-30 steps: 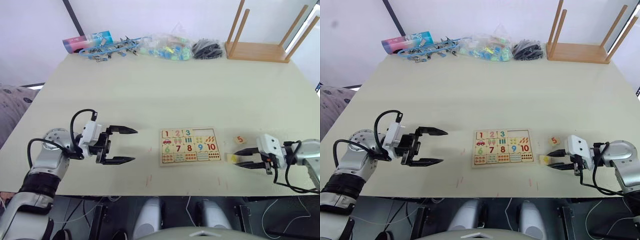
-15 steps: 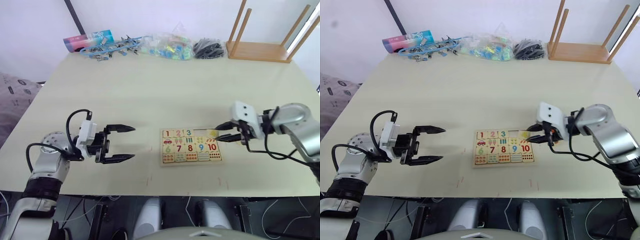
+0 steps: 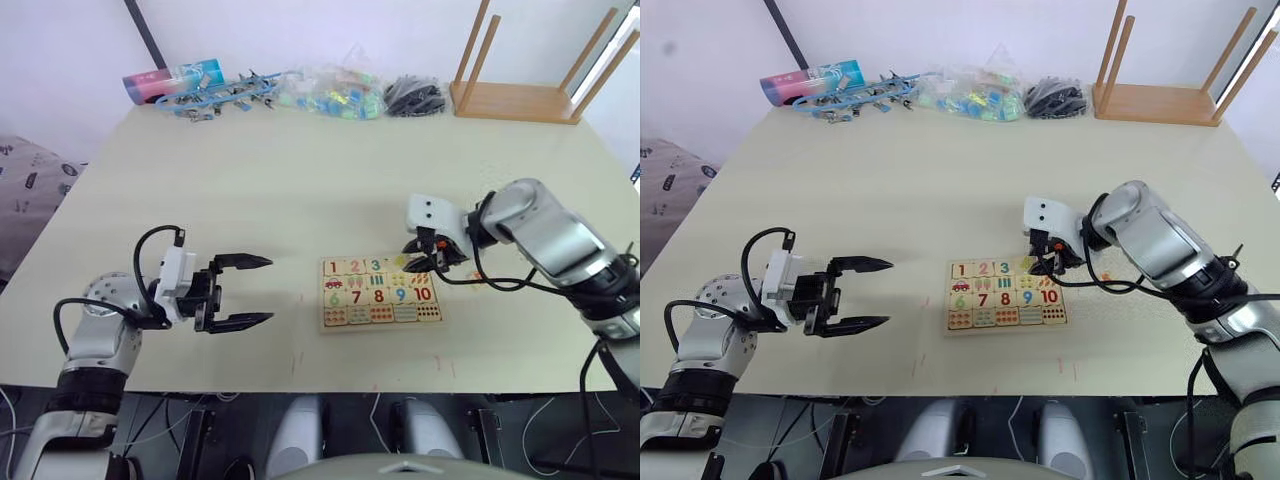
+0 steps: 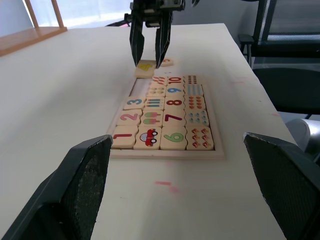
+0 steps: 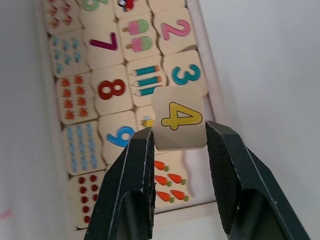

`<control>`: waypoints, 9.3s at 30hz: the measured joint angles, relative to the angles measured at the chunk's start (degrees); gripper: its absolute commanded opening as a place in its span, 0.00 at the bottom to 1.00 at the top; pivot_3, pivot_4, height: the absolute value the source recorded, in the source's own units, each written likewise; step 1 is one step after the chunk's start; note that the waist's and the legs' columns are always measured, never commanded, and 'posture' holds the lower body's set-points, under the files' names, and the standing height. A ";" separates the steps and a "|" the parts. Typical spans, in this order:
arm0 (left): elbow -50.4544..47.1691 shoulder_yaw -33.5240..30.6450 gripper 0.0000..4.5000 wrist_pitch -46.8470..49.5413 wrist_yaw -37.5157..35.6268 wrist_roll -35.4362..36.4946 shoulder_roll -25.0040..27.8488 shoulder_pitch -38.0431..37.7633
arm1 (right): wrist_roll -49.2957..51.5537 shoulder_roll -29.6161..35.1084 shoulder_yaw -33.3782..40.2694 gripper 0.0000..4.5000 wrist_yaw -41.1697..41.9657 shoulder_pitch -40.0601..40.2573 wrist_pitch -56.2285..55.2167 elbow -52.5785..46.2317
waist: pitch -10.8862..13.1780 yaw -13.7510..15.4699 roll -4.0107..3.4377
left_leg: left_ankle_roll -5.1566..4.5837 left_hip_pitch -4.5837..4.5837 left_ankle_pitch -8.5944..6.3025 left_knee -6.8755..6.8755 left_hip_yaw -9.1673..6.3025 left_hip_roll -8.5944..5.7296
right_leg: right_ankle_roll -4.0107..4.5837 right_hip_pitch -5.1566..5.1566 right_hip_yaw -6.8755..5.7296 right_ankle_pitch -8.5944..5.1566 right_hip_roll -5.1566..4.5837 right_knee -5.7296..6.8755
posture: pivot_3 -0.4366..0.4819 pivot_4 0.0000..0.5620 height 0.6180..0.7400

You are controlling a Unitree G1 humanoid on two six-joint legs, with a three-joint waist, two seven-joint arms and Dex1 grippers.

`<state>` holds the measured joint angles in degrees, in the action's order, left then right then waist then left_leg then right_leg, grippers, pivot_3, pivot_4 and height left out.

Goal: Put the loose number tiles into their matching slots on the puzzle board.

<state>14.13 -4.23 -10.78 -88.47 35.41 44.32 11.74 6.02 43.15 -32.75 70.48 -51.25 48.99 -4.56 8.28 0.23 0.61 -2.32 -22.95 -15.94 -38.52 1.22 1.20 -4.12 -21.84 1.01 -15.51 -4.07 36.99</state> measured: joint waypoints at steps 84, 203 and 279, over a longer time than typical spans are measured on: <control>-4.48 -2.61 1.00 2.99 4.54 -3.80 -3.04 -1.75 | -13.97 -8.74 -4.43 0.94 8.18 -4.45 -10.71 14.47 | 0.02 -1.02 0.00 | 0.02 0.00 0.01 0.07 0.00 -0.01 | 0.00 -0.05 -0.02 0.00 -0.01 0.00 | 0.48 0.27 1.00; -4.61 -13.22 1.00 6.56 12.41 -4.89 -3.40 -14.37 | 23.40 -11.12 62.71 0.99 -5.87 72.30 -56.61 9.41 | 0.06 -0.61 0.12 | 0.01 0.25 -0.02 0.20 -0.04 0.01 | 0.05 0.30 -0.09 -0.02 -0.71 -0.15 | 0.48 0.27 1.00; 2.13 1.65 1.00 1.97 -2.15 -3.47 -0.17 3.89 | 10.95 -40.05 36.97 0.33 -71.79 64.25 -0.74 -37.30 | 0.03 -0.88 0.13 | 0.00 0.13 0.00 0.16 -0.08 0.02 | 0.02 0.12 -0.04 -0.01 0.00 -0.04 | 0.48 0.27 1.00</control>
<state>16.27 -2.58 -8.81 -90.63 31.94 44.15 15.63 16.97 3.11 4.22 -1.30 13.00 48.25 -41.85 8.31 -0.64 0.73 -2.32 -22.82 -15.94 -38.36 1.14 1.21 -4.10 -21.72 0.97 -15.53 -4.07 36.95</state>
